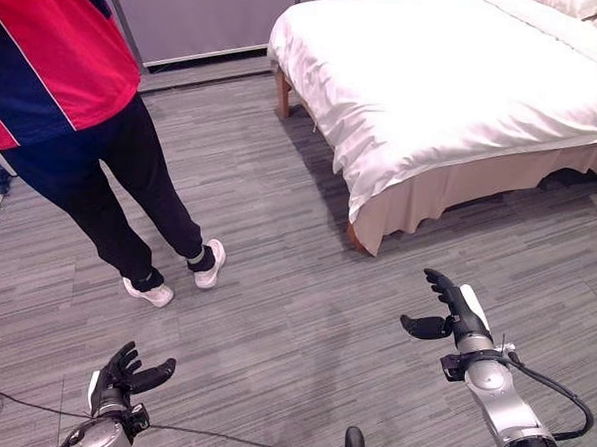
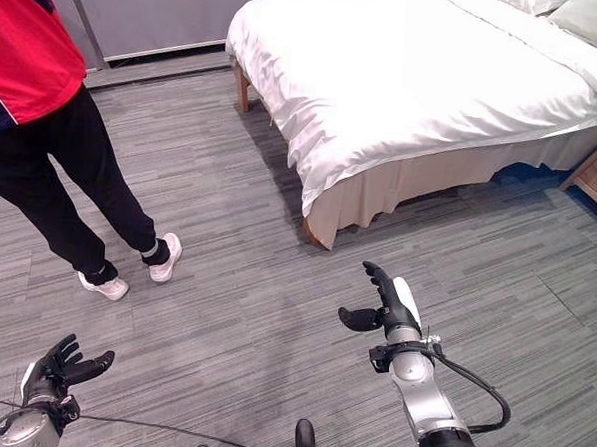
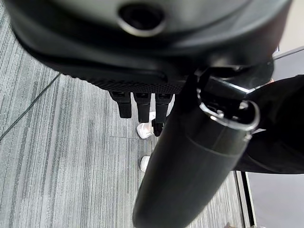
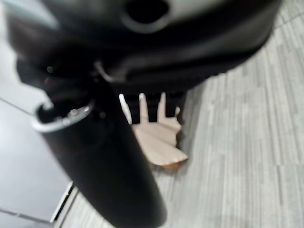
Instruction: Pick up bed clothes into laundry basket.
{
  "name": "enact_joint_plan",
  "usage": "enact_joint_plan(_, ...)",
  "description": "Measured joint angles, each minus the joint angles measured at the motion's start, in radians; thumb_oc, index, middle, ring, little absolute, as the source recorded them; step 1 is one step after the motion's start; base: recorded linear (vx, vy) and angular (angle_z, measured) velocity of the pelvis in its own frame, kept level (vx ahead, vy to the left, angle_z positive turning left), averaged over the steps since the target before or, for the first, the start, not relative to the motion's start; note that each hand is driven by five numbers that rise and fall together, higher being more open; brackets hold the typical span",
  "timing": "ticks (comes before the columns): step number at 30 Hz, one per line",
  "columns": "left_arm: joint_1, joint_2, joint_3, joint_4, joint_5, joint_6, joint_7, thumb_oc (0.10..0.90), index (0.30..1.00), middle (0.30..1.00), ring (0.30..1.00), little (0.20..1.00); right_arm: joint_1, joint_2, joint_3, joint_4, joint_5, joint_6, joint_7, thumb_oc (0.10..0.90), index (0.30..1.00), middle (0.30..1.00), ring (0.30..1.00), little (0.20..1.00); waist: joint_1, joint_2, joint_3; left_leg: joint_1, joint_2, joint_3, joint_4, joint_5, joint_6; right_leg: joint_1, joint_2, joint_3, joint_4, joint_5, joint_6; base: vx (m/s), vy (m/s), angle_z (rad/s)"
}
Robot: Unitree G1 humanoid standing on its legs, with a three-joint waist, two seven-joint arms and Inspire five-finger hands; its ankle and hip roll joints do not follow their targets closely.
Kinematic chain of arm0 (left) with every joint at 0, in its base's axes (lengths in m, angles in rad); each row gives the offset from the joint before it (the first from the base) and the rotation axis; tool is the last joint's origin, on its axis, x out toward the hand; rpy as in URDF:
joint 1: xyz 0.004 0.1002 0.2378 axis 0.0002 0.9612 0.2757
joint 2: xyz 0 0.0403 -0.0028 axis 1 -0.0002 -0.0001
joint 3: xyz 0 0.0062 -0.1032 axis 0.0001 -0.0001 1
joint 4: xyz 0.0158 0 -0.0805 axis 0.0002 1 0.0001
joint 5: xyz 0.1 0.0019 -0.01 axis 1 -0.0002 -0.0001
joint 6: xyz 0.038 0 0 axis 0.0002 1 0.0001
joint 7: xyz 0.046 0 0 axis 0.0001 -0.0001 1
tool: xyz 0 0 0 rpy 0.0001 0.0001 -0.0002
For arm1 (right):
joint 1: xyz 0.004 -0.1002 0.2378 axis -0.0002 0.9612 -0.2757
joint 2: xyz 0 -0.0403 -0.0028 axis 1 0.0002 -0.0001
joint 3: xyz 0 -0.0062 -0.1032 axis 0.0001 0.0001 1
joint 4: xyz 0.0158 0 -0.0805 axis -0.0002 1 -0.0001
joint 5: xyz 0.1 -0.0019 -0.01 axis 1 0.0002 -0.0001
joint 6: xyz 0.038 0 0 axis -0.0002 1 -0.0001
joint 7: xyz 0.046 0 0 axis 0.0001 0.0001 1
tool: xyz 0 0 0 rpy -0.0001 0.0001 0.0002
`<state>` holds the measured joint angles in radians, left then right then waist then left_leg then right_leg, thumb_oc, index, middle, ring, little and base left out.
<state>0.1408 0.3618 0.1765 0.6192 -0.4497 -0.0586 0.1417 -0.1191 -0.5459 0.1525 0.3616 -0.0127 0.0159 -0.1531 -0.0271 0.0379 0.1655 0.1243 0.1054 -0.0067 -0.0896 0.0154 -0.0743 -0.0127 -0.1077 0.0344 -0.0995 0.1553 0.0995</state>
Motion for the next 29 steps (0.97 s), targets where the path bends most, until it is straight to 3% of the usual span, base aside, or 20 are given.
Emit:
enact_joint_plan(11, -0.002, 0.0, -0.019, -0.003, 0.002, 0.0, 0.003, 0.8, 0.9, 0.9, 0.9, 0.9, 0.001, 0.01, 0.009, 0.009, -0.002, 0.0, 0.0, 0.8, 0.9, 0.9, 0.9, 0.9, 0.003, -0.016, 0.001, -0.011, -0.001, -0.003, -0.002, -0.001, -0.001, -0.003, -0.001, -0.001, 0.0, -0.002, 0.0, 0.0, 0.02, 0.01)
enact_joint_plan(18, 0.012, 0.015, -0.033, -0.052, 0.024, -0.002, -0.011, 0.8, 0.9, 0.9, 0.9, 0.9, 0.109, 0.009, -0.13, 0.028, 0.001, -0.003, -0.01, 0.8, 0.9, 0.9, 0.9, 0.9, 0.043, -0.023, 0.0, -0.048, 0.0, -0.076, 0.001, 0.006, -0.011, -0.005, -0.007, -0.065, 0.0, -0.013, -0.003, 0.01, 0.036, 0.3)
enact_joint_plan(24, 0.042, 0.01, -0.065, -0.154, 0.082, -0.001, -0.004, 0.8, 0.9, 0.9, 0.9, 0.9, 0.104, 0.016, -0.131, 0.025, -0.008, -0.006, -0.026, 0.8, 0.9, 0.9, 0.9, 0.9, 0.075, -0.023, -0.001, -0.061, -0.001, -0.098, 0.001, 0.009, -0.013, -0.005, -0.011, -0.089, 0.001, -0.014, -0.003, 0.01, 0.011, 0.11)
enact_joint_plan(29, 0.045, -0.014, -0.071, -0.16, 0.088, 0.0, -0.02, 0.8, 0.9, 0.9, 0.9, 0.9, 0.107, 0.024, -0.13, 0.024, -0.01, -0.007, -0.029, 0.8, 0.9, 0.9, 0.9, 0.9, 0.071, -0.023, -0.001, -0.064, -0.001, -0.109, 0.001, 0.011, -0.015, -0.002, -0.011, -0.099, 0.0, -0.017, -0.002, 0.01, 0.006, 0.06)
